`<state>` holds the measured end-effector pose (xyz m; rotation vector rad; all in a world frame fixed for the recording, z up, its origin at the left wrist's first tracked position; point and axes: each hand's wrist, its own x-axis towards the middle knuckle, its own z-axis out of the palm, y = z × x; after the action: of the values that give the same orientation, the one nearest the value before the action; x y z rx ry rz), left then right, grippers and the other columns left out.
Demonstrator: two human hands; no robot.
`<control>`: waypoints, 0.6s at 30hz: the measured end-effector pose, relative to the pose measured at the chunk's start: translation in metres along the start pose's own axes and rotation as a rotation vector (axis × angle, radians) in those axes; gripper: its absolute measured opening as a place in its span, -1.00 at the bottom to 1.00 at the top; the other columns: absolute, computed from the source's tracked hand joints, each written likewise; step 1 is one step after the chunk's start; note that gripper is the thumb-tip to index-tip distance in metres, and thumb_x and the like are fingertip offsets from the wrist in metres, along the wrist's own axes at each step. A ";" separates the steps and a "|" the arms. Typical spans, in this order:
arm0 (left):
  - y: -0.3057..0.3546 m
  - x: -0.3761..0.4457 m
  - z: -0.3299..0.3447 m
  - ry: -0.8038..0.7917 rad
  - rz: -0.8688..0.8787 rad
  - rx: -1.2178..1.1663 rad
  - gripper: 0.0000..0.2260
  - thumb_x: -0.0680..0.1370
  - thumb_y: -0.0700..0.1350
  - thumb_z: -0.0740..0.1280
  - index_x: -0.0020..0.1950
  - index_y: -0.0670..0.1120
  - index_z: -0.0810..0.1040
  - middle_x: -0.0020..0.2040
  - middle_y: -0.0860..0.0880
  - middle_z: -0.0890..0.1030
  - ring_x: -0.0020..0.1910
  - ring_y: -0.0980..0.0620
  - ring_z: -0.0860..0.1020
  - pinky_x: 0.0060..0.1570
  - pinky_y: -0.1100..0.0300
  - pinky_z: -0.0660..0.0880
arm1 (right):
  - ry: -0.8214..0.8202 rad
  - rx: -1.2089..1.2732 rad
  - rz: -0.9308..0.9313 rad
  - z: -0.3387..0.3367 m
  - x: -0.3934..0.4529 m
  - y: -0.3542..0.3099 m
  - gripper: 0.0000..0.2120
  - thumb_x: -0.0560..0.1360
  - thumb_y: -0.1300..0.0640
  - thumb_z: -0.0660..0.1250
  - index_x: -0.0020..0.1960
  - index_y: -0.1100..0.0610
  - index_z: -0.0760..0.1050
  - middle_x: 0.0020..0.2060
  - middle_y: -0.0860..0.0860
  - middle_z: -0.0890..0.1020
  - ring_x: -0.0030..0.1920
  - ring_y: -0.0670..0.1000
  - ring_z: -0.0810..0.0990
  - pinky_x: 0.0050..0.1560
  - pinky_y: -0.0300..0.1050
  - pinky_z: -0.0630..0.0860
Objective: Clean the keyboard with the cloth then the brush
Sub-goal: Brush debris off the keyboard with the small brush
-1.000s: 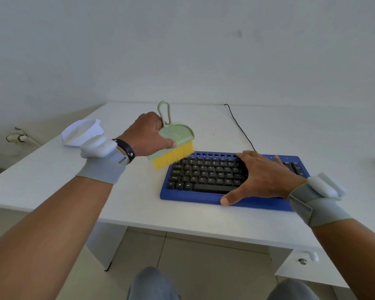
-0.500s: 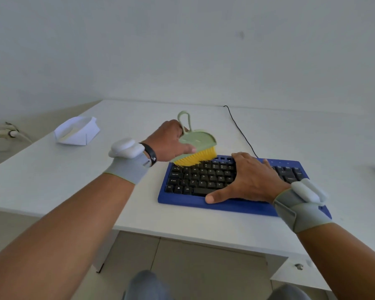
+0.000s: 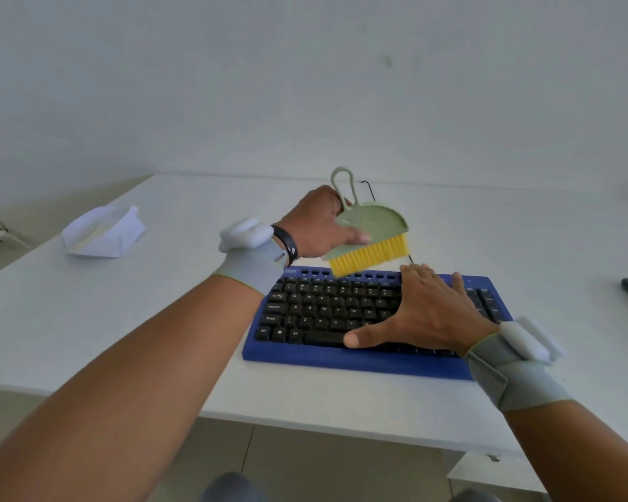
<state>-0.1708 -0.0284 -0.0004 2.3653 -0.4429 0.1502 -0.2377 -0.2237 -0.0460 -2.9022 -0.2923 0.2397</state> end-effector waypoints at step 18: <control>-0.035 -0.013 -0.017 0.048 -0.136 0.098 -0.82 0.42 -0.09 0.55 -0.15 -0.17 0.64 -0.29 0.01 0.63 -0.31 0.03 0.62 -0.46 0.33 0.45 | -0.132 -0.135 0.018 -0.011 0.005 -0.005 0.53 -0.17 -0.73 0.14 0.54 0.20 0.04 0.54 0.08 0.15 0.55 0.07 0.04 0.47 0.35 -0.26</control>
<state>-0.1700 0.0102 -0.0131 2.4731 -0.2555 0.1689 -0.2320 -0.2200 -0.0347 -3.0291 -0.3159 0.4312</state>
